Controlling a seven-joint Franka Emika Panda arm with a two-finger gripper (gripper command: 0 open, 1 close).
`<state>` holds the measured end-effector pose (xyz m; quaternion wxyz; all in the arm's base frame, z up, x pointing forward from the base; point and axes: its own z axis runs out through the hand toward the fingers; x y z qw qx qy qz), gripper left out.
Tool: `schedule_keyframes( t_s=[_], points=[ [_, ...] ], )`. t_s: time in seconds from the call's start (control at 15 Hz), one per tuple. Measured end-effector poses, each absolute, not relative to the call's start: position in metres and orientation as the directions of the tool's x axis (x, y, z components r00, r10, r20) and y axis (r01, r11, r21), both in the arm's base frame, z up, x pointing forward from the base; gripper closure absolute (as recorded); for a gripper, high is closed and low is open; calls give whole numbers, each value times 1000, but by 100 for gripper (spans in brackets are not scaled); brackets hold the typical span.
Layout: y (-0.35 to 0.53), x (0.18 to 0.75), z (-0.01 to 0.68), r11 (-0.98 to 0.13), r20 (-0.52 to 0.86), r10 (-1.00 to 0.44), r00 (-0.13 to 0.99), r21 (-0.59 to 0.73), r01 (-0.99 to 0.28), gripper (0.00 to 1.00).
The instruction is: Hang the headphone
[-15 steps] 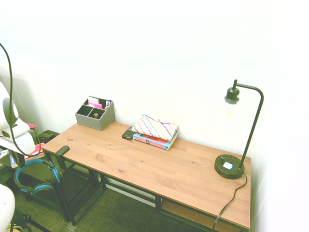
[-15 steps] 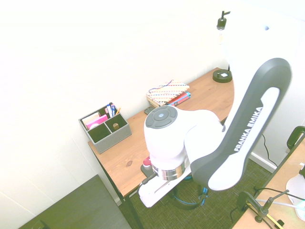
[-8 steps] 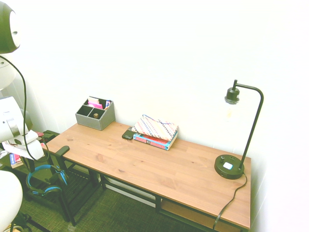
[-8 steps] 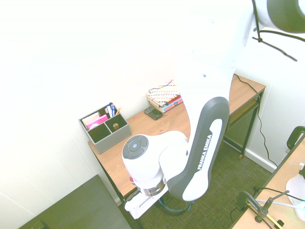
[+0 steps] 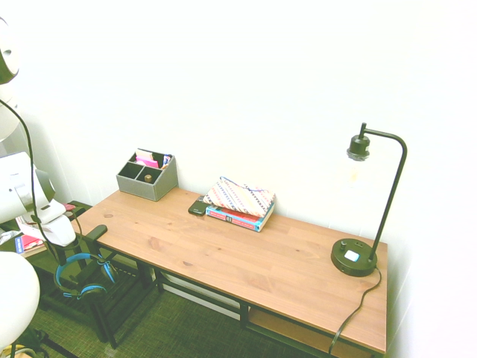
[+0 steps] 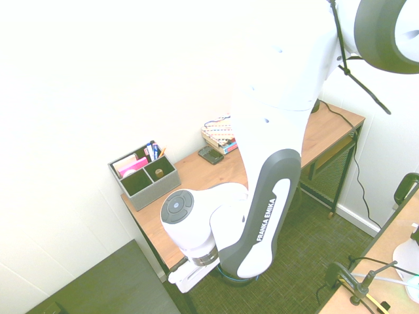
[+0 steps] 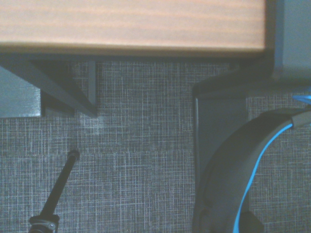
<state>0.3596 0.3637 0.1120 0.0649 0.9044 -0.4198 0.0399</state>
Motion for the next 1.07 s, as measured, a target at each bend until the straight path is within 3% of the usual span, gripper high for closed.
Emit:
schedule_keyframes(
  t_s=[0.6, 1.07],
  points=[
    [354, 376, 138, -645, 40, -761, 648, 71, -761, 0],
    [265, 425, 325, -691, 61, -721, 690, 13, -723, 0]
  ],
)
